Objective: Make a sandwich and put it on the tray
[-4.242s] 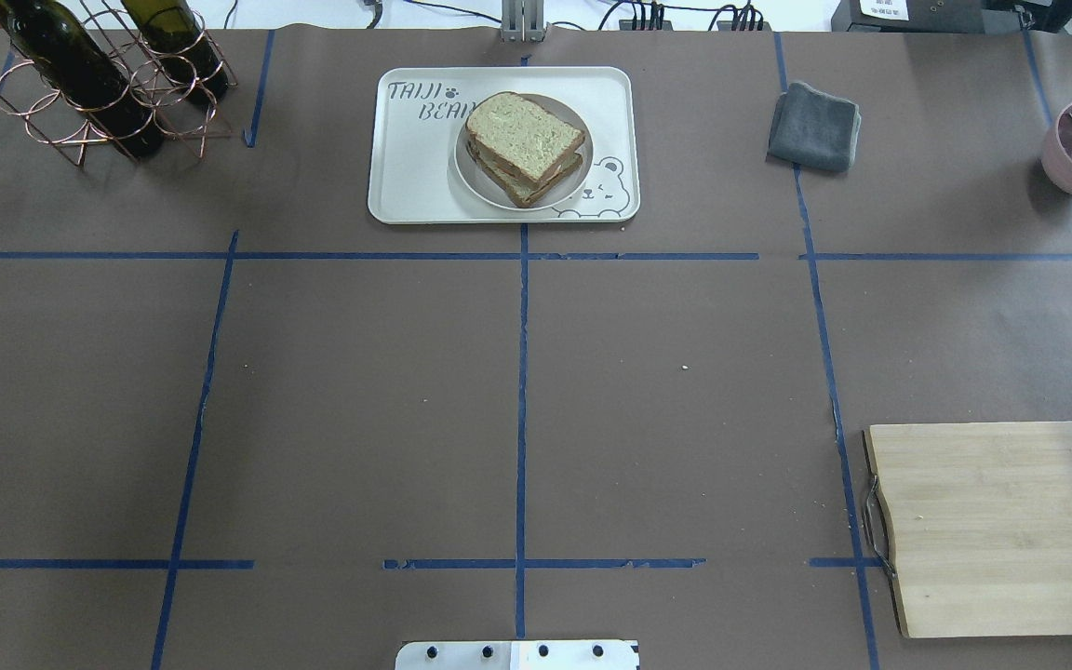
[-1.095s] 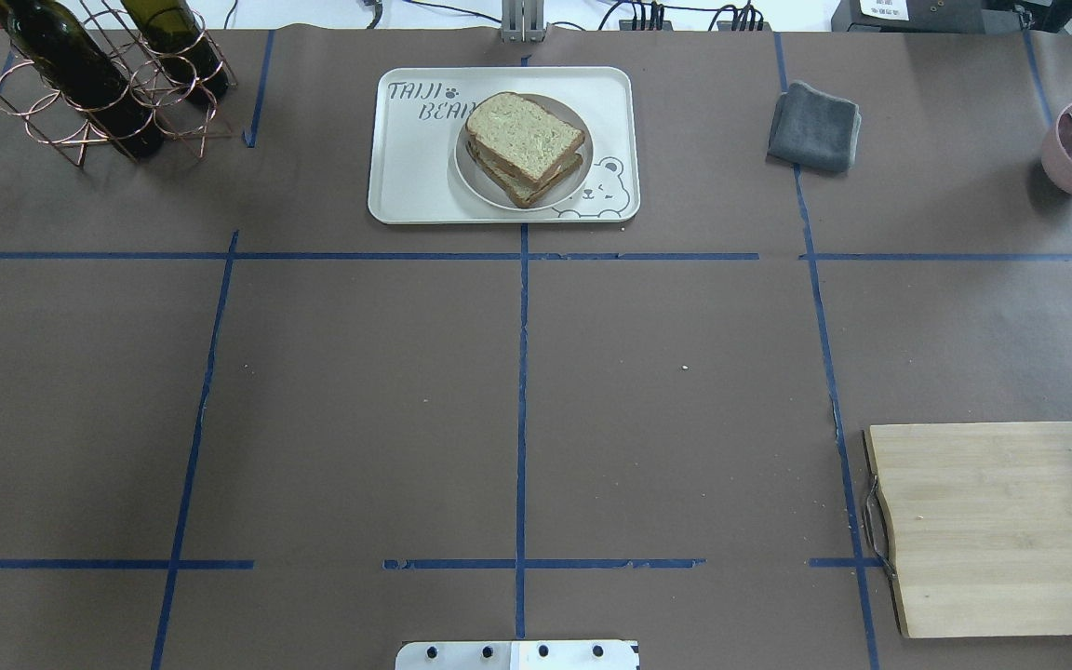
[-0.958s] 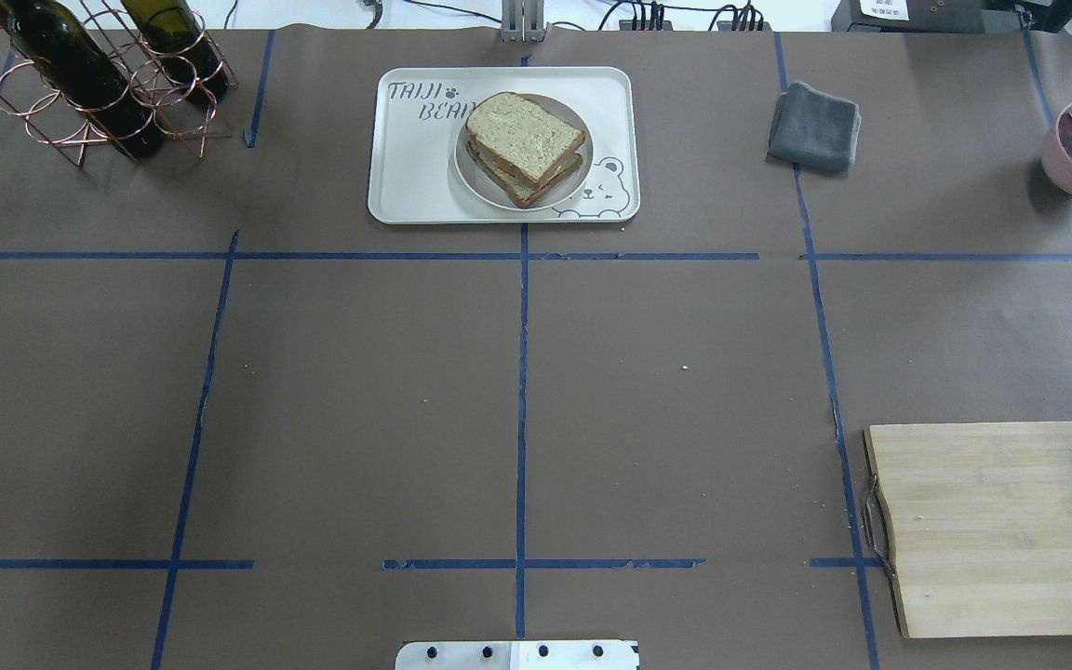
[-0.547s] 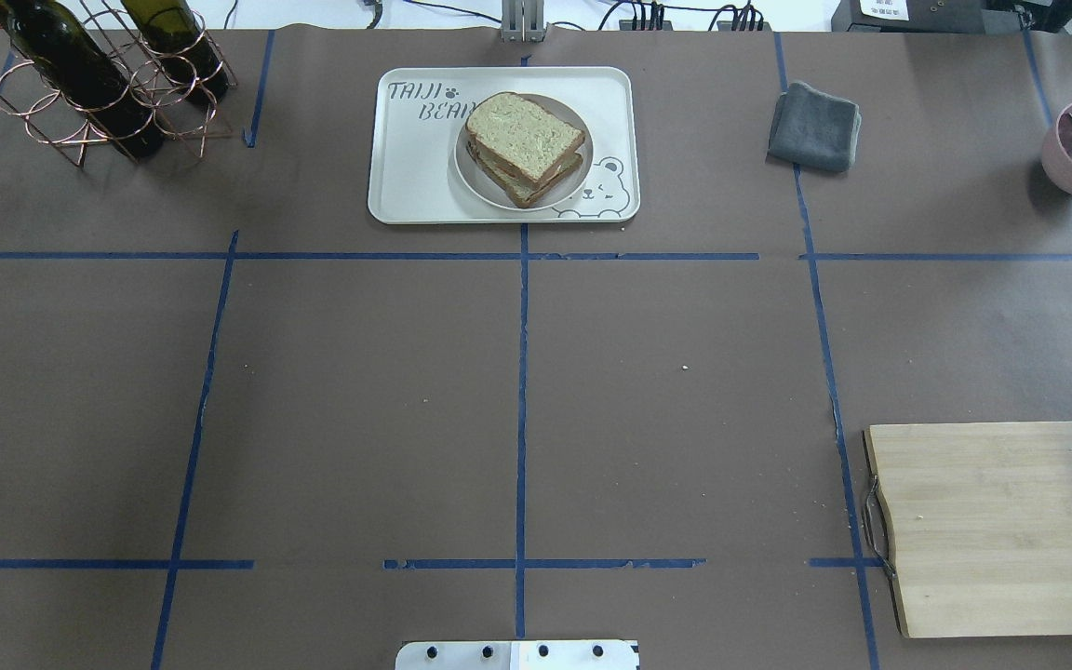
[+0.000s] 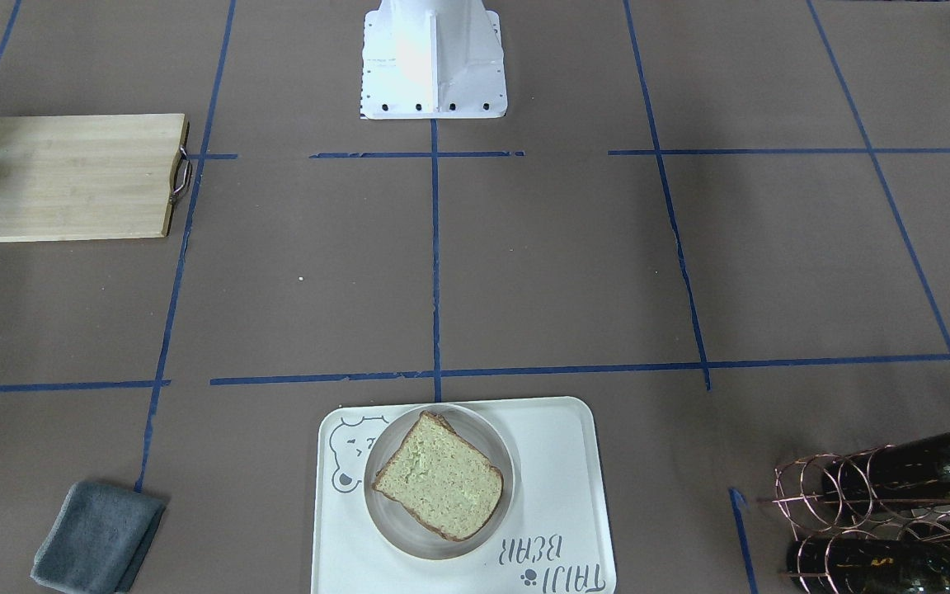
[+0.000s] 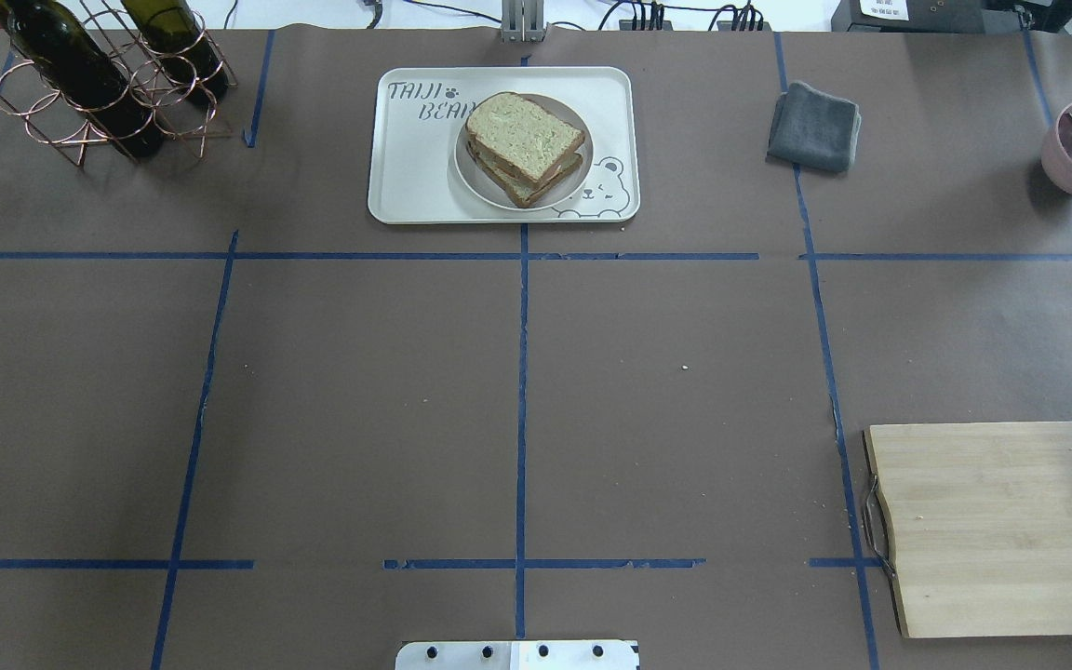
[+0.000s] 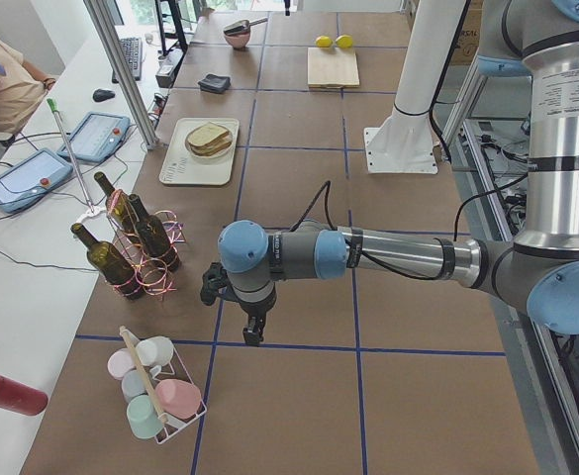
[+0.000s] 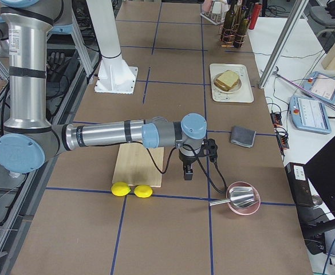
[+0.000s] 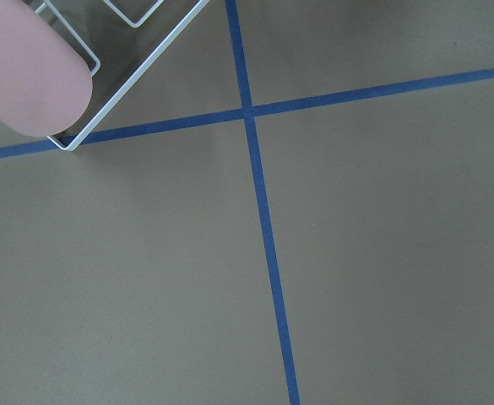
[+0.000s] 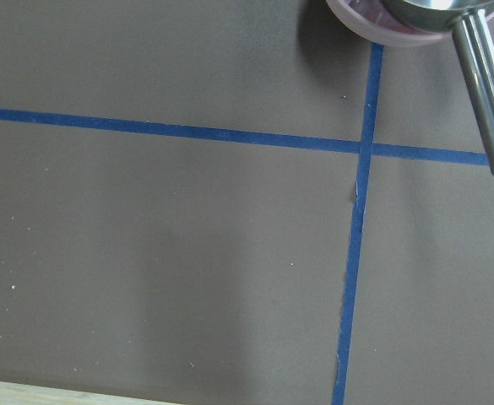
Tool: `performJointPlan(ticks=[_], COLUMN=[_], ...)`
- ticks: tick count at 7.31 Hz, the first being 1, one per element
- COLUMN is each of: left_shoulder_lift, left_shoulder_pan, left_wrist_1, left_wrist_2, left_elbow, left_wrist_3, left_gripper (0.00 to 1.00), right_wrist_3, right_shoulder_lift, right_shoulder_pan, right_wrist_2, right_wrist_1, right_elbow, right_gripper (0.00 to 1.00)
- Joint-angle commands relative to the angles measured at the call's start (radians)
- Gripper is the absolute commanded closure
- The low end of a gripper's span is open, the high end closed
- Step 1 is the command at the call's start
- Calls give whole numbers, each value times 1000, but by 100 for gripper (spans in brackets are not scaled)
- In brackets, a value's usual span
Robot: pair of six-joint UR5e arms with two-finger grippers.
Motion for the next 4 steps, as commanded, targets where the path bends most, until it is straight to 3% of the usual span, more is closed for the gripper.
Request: performJointPlan(ticks=[1, 4], left_shoulder_lift=[8, -6], left_shoulder_pan=[-3, -3], left_wrist_1=[-1, -21], left_wrist_2=[2, 11], left_elbow=[0, -2], left_wrist_3=[1, -11], left_gripper=[0, 0], right_wrist_3=[0, 2], right_shoulder_lift=[-2, -1], right_shoulder_pan=[0, 0], right_wrist_2=[14, 14], right_wrist_1=[2, 3], right_elbow=[1, 1], right_gripper=[0, 0])
